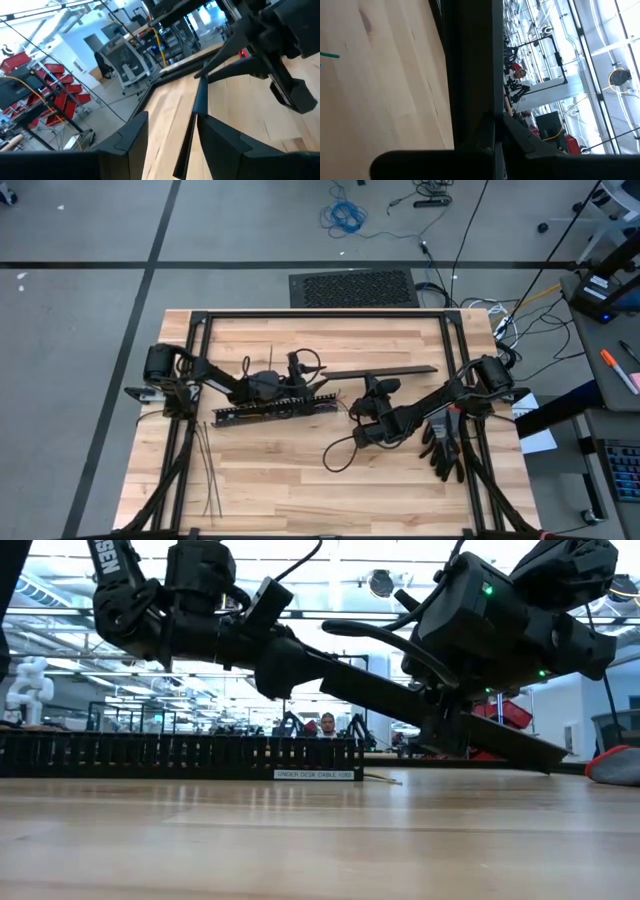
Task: Ziptie cables
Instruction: Close the black cable duct
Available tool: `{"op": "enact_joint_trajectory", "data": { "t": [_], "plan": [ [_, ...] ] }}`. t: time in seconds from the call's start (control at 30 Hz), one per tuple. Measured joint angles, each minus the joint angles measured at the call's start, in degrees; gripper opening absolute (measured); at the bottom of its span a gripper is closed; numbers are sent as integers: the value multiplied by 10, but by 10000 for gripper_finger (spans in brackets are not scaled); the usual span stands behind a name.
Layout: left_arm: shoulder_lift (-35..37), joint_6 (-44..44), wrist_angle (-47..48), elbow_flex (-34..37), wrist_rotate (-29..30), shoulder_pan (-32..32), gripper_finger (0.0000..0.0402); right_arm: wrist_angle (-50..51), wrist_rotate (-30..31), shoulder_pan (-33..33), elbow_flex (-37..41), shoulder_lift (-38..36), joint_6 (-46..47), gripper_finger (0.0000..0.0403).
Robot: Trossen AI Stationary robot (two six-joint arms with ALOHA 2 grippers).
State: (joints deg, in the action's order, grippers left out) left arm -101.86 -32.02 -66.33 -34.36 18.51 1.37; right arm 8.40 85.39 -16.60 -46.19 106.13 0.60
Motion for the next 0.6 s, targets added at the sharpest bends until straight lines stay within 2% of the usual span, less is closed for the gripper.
{"op": "enact_joint_trajectory", "data": {
  "t": [0.17,0.43,0.6],
  "plan": [
    [0,0,21,-3,-24,2,154,0,-3,0,0,0,0,1],
    [0,2,39,-3,-26,3,115,-1,-1,0,0,0,1,1],
    [0,1,39,-3,-27,5,59,-1,0,0,0,0,2,1]
  ]
}}
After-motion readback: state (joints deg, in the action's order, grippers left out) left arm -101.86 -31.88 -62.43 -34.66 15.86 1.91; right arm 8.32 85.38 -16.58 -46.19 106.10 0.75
